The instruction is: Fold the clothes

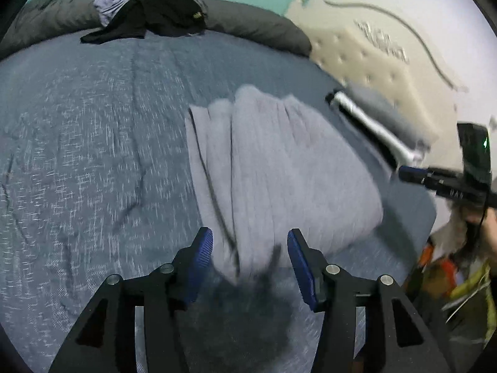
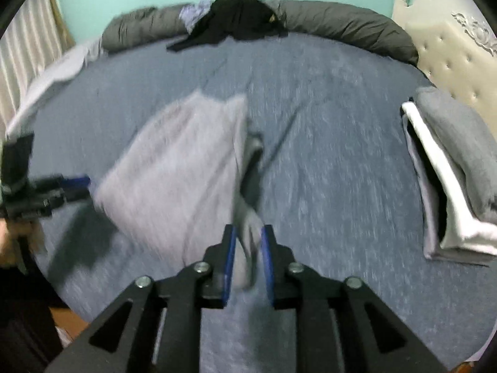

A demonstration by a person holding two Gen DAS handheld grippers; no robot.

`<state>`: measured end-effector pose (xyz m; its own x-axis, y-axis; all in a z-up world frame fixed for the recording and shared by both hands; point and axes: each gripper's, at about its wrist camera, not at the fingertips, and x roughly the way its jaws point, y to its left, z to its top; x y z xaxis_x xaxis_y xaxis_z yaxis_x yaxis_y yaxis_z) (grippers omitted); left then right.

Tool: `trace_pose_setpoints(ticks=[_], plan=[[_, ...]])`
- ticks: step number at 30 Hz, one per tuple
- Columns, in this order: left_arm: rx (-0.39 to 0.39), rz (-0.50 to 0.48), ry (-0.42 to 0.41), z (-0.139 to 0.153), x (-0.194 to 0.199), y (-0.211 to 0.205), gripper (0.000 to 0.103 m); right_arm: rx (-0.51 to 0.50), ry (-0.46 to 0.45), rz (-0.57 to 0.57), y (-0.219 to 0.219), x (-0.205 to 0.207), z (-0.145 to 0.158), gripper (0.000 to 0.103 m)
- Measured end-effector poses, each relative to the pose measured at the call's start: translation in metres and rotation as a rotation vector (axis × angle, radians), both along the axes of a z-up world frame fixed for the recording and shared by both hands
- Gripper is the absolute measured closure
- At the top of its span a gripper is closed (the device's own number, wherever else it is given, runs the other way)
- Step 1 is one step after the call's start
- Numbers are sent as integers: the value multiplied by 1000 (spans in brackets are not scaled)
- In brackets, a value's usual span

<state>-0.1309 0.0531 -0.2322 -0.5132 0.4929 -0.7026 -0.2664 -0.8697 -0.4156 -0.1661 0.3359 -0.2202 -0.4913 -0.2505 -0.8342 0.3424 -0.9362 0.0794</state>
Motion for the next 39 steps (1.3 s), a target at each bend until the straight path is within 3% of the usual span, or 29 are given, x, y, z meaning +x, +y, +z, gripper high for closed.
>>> trace_pose_setpoints(ticks=[6,9,13,19,23,27,34,36,39], plan=[[45,32,10,-2,-25,1,50,-49,5,6,-16,-36,8,71],[51,21,20,-3,-36,5,63,-52,19,22,-27,-52,3,72],[47,-6,11,-8,-48,13,68,-45,35,43,-42,-75,-6,81],[10,-28,-56,-26,-58,27,98,-28,-30,61,-57,-106,-34,92],[-35,-46,-38,-23,-55,34,98,-32,-85,54,-61,-120,-54,92],[-22,-22,-25,-15,-54,26,98,-36,-141,46,-65,-135,-75,92],[18,28,-8,-6,-53,9,98,-86,-42,58,-61,-134,-36,93],[23,29,-9,-6,-52,9,98,-112,-36,46,-64,-141,-29,93],[23,22,-22,-7,-53,12,98,-68,-77,57,-78,-151,-40,93]])
